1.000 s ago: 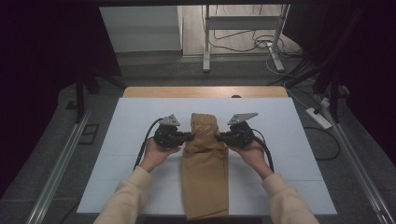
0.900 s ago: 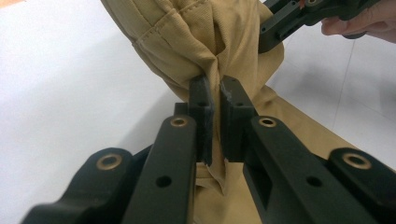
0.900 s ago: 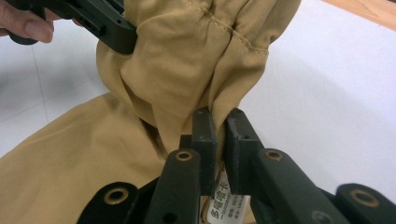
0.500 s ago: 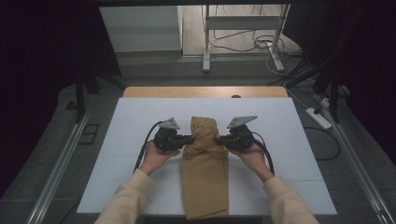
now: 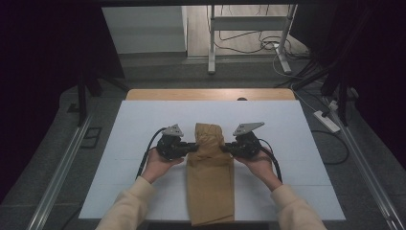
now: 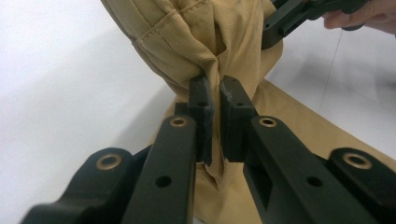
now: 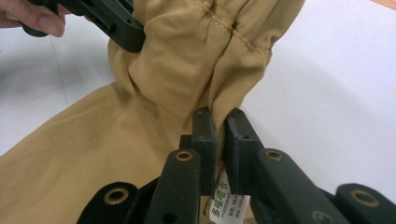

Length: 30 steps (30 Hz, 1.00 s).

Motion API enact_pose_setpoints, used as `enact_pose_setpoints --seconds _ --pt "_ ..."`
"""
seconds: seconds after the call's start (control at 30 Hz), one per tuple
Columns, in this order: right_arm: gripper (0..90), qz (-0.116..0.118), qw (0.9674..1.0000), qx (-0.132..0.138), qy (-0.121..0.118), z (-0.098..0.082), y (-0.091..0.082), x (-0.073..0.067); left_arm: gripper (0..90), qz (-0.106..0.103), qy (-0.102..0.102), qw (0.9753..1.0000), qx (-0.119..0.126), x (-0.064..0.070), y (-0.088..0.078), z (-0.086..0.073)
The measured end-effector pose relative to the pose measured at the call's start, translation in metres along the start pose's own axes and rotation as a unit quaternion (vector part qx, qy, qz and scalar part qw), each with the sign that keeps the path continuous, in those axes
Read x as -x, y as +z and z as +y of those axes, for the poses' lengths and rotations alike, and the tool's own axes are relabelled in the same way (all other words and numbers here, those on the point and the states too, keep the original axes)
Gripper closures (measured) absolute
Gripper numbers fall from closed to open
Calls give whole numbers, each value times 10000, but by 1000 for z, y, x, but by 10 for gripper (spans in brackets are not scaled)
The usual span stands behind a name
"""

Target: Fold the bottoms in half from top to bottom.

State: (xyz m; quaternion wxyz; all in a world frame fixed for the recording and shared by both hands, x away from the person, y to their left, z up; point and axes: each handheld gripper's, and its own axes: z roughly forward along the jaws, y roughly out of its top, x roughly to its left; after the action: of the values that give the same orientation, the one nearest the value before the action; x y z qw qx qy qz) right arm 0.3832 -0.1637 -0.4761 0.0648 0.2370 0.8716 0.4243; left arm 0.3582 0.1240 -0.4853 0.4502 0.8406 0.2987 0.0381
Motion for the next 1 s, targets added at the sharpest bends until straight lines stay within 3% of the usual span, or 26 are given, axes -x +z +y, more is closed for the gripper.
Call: enact_pose_setpoints --seconds 1.0 --pt "832 149 9997 -53 -187 -20 -11 -28 836 -136 176 9996 -155 24 -5 -20"
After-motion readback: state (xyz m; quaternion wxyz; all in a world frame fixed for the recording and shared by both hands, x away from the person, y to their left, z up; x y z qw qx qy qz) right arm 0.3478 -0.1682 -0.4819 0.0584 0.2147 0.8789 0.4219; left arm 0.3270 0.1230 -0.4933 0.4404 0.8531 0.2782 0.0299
